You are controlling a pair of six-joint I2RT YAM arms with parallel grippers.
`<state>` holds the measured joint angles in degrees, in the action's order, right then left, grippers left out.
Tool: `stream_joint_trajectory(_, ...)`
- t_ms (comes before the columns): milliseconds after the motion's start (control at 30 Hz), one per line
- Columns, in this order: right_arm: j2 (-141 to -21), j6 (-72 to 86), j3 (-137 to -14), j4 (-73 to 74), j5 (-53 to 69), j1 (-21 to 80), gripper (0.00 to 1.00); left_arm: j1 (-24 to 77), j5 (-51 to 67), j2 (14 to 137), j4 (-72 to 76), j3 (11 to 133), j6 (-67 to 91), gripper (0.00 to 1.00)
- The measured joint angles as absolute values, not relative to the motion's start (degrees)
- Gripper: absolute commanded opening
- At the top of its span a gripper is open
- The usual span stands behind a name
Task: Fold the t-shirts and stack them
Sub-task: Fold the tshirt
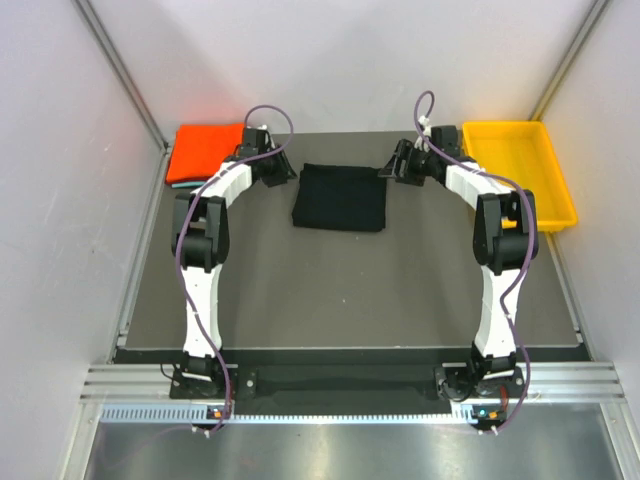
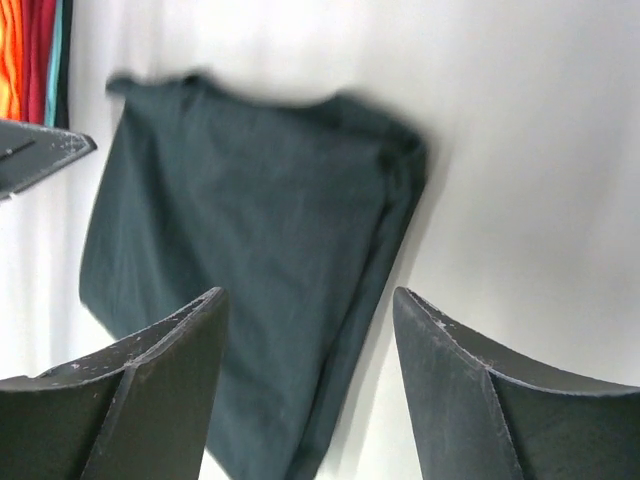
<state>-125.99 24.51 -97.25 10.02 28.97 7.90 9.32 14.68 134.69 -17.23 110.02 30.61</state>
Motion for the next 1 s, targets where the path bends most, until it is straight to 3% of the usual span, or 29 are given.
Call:
stream_joint_trajectory(200, -121.32, 19.62, -88.42, 9.98, 30.57, 10.07, 0.67, 10.48, 15.03, 125.71, -16.56, 95.68, 28.67, 0.47)
stream_joint_trajectory(400, -120.09, 17.82, -80.84, 8.64, 31.35, 11.27, 0.67, 11.49, 15.59, 123.57, -15.03, 89.03, 27.29, 0.46)
stream_joint_trajectory(533, -119.48, 17.52, -79.18, 7.25, 32.29, 11.46, 0.64, 11.57, 15.81, 123.04, -13.1, 87.42, 27.35, 0.32)
stream_joint_trajectory(567, -119.48, 17.5, -78.76, 6.5, 32.75, 11.46, 0.6, 11.57, 16.01, 123.04, -12.95, 87.2, 27.4, 0.2)
stream_joint_trajectory(733, -119.15, 17.58, -75.92, 3.77, 34.59, 11.7, 0.4, 11.94, 16.03, 123.07, -13.87, 86.65, 27.9, 0.01)
stream_joint_trajectory(833, -117.84, 17.56, -72.66, 2.35, 34.65, 11.88, 0.17, 12.45, 15.73, 122.8, -14.06, 86.28, 28.4, 0.0)
stream_joint_trajectory(1000, -115.28, 18.11, -68.03, 2.2, 34.41, 11.99, 0.13, 14.17, 13.61, 118.65, -16.58, 81.25, 30.52, 0.03)
